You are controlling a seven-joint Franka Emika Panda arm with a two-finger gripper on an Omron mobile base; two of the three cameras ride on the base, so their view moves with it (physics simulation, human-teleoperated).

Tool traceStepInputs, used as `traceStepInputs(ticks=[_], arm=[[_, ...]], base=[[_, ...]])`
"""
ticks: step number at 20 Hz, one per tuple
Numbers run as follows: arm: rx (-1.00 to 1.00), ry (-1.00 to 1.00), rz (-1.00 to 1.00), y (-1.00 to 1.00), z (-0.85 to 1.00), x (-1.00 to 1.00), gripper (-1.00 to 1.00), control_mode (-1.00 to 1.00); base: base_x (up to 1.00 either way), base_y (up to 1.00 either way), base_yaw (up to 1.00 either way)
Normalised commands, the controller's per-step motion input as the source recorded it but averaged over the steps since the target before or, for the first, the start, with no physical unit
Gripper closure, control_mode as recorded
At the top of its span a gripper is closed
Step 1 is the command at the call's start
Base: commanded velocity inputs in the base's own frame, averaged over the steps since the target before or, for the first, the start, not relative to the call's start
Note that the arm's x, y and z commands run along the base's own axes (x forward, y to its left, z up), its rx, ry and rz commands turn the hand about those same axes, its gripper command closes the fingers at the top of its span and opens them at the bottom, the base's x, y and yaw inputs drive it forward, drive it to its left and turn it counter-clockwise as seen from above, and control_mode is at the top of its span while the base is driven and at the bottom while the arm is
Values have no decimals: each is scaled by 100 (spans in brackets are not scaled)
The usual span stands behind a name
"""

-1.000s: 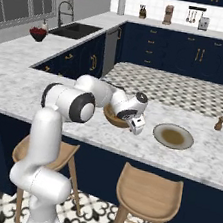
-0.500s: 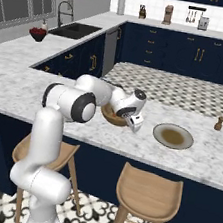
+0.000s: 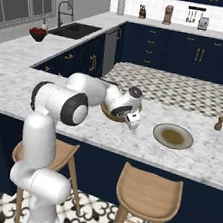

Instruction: Pick the chicken drumstick and onion from their plates and place them in the bowl. Then put the bowl in the fridge.

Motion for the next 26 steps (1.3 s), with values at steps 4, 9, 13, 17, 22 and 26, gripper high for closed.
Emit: traceStepInputs(ticks=[4, 9, 13, 17, 22, 26], arm=[[-3, 20, -4, 3, 100, -74, 100, -100], [5, -1, 0, 36, 58, -78, 100, -100], [0, -13, 0, 33, 59, -76, 100, -100], [0, -1, 0, 21, 78, -89, 100, -100], [0, -1, 0, 0, 34, -99, 100, -100], [0, -3, 0, 4, 40, -79, 100, -100]], base=[[0, 0, 0], [0, 0, 0], [0, 0, 0], [0, 0, 0], [0, 0, 0], [0, 0, 0]])
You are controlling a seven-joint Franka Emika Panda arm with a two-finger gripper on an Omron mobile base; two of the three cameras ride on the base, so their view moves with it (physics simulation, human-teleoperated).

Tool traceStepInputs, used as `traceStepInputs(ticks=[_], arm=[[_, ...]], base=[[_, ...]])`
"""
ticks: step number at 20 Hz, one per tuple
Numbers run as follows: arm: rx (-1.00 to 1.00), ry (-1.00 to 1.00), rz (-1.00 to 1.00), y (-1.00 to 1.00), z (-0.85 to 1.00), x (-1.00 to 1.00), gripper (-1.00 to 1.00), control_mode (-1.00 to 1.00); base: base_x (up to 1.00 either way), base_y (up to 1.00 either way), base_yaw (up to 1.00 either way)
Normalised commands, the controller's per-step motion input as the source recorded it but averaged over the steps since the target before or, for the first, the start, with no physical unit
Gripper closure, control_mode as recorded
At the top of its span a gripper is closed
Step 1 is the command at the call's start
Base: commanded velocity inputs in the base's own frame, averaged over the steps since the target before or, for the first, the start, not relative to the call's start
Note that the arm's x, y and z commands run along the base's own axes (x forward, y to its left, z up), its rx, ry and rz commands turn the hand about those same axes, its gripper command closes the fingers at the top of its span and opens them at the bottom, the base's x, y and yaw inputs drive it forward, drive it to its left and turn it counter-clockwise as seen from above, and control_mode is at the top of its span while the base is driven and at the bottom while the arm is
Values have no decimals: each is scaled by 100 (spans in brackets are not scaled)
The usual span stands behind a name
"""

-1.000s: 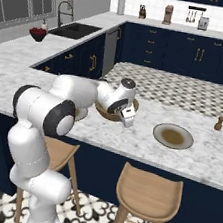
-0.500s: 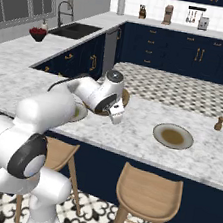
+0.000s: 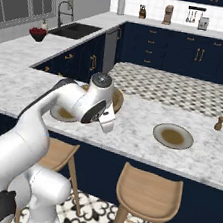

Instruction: Pick the chicken drumstick and onion from their plates and place them in the bowl. Then put the bowl in the fridge.

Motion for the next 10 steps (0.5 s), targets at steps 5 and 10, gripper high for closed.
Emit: traceStepInputs(ticks=[5, 10], arm=[[0, 0, 0, 0, 34, -48, 100, 100], [0, 0, 0, 0, 0, 0, 100, 100]], base=[[-18, 0, 0], [-100, -2, 0]])
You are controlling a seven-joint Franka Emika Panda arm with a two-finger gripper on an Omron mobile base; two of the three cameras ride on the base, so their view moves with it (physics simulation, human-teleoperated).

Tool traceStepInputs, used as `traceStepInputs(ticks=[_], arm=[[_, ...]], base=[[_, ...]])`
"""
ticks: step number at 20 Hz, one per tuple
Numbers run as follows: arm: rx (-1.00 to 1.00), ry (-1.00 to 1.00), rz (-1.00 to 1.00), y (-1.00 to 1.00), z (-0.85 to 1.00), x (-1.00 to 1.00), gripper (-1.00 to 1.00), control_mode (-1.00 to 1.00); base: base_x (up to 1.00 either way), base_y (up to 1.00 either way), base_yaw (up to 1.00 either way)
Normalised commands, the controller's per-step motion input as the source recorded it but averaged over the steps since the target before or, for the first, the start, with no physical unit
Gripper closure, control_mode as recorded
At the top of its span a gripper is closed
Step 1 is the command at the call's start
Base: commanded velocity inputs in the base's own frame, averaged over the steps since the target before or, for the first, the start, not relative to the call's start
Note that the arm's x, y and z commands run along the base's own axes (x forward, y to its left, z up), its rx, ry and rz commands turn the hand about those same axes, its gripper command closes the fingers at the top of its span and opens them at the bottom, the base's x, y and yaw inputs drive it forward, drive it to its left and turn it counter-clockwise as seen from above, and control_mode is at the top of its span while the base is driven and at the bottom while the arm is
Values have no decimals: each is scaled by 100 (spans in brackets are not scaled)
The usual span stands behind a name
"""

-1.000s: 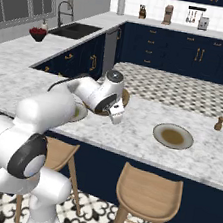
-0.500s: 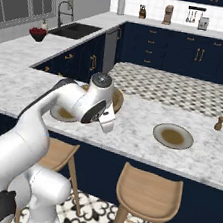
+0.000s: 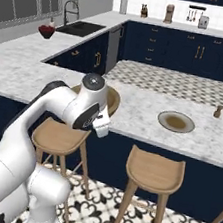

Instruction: Pick the chicken drumstick and onion from their plates and place them in the bowl. Then put the bowl in the fridge.

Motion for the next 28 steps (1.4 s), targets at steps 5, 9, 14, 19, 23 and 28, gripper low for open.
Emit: traceStepInputs(ticks=[5, 9, 14, 19, 23, 28], arm=[[0, 0, 0, 0, 0, 0, 100, 100], [0, 0, 0, 0, 0, 0, 100, 100], [0, 0, 0, 0, 0, 0, 100, 100], [0, 0, 0, 0, 0, 0, 100, 100], [0, 0, 0, 0, 0, 0, 100, 100], [0, 0, 0, 0, 0, 0, 100, 100]], base=[[-85, -76, -27], [-3, -69, -63], [0, -72, -68], [12, -97, -70], [2, -100, -69], [39, -81, -61]])
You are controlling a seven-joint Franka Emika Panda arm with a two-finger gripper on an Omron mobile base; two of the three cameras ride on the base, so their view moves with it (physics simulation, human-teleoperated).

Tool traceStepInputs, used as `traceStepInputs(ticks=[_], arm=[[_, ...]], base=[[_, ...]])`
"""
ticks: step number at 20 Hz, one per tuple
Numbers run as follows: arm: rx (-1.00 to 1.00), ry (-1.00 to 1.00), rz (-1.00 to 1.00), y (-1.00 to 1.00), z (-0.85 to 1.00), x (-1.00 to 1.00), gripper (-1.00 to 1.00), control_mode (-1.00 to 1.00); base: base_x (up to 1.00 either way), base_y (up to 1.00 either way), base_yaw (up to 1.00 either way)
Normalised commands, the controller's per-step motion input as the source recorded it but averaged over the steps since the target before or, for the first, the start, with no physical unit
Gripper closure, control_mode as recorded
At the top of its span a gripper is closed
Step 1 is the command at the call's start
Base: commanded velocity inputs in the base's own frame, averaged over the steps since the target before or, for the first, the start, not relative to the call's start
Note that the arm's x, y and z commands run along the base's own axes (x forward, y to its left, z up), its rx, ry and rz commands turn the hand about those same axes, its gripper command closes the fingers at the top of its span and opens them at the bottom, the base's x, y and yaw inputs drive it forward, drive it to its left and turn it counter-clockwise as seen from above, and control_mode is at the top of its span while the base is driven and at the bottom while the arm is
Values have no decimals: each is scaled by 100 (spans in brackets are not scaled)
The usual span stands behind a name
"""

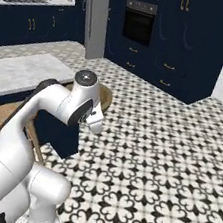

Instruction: Pick the chicken drumstick and onion from their plates and place them in the bowl. Then put the bowl in the fridge.

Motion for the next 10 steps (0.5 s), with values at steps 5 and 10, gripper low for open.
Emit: traceStepInputs(ticks=[5, 10], arm=[[0, 0, 0, 0, 0, 0, 100, 100], [0, 0, 0, 0, 0, 0, 100, 100]], base=[[100, -12, -11], [100, -4, -1]])
